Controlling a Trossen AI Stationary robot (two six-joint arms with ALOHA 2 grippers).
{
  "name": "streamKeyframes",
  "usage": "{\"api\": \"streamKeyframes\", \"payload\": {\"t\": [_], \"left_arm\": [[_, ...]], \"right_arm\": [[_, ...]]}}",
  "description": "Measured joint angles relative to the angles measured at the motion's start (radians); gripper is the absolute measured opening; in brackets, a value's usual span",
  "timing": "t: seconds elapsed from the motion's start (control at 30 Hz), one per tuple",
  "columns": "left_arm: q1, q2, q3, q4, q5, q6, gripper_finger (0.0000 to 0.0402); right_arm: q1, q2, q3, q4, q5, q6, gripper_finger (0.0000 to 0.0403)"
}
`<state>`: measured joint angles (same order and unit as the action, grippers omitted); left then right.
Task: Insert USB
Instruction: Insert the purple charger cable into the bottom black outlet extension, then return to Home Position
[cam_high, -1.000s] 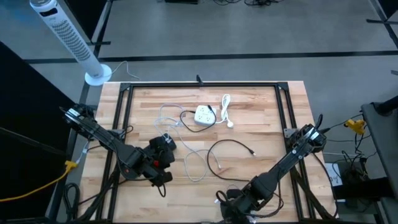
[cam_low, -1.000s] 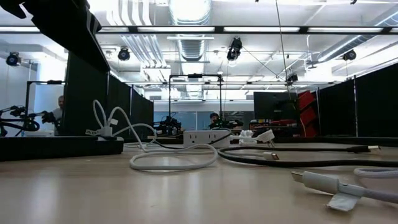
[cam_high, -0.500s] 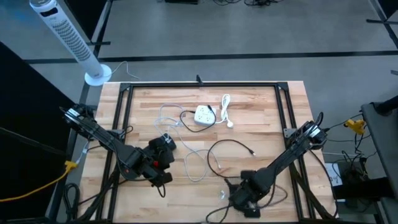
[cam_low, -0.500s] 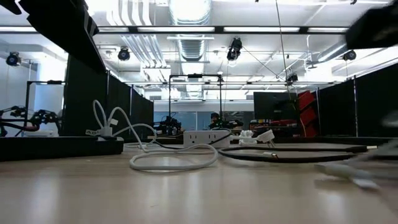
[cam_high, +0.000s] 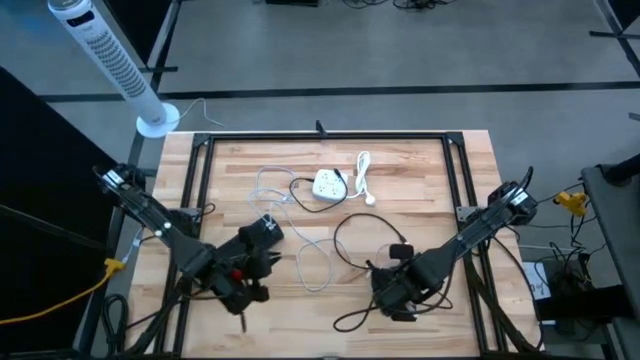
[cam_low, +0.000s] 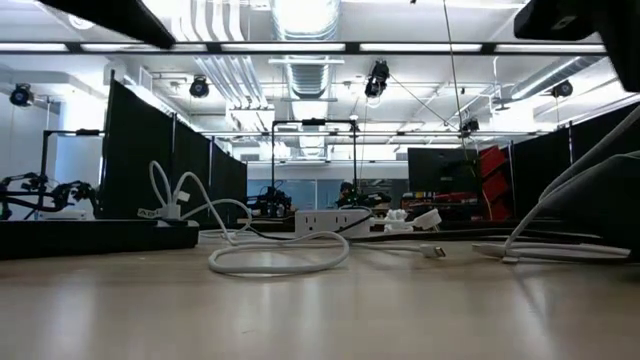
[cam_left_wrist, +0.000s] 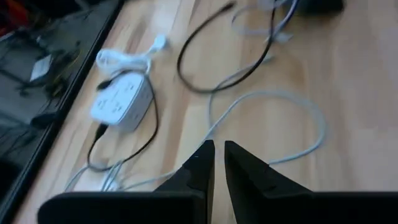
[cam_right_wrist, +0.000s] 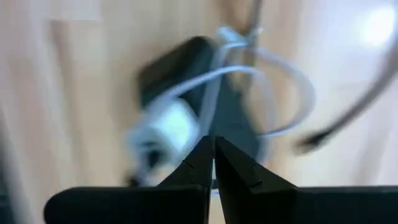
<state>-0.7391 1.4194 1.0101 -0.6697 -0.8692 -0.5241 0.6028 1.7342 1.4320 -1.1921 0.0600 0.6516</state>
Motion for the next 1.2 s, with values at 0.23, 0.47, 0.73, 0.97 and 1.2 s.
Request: {"api": "streamKeyframes", "payload": {"t": [0.23,0.47,0.73,0.97,1.2], "left_arm": [[-0.123,-0.142,-0.195,0.452,-0.106,0.299,0.0025],[-0.09,-0.335,-0.568,1.325,0.218,0.777,0.0025],[-0.018,-0.486,-0.725,1.403,0.222,0.609,0.0025],[-0.008,-0.464,-0.729,1.402,0.224,0.628,0.0025],[-0.013,-0.473,-0.729,1.4,0.225,0.658,0.0025]], "right_arm": [[-0.015,-0.133,-0.062,-0.049,0.354,-0.082,0.0],[-0.123,-0.471,-0.414,0.549,0.415,-0.234,0.0],[-0.368,-0.405,-0.927,1.729,0.254,-0.459,0.0],[-0.557,-0.082,-0.888,1.794,0.268,-0.39,0.0],[-0.575,0.067,-0.724,1.516,0.233,-0.415,0.0]]}}
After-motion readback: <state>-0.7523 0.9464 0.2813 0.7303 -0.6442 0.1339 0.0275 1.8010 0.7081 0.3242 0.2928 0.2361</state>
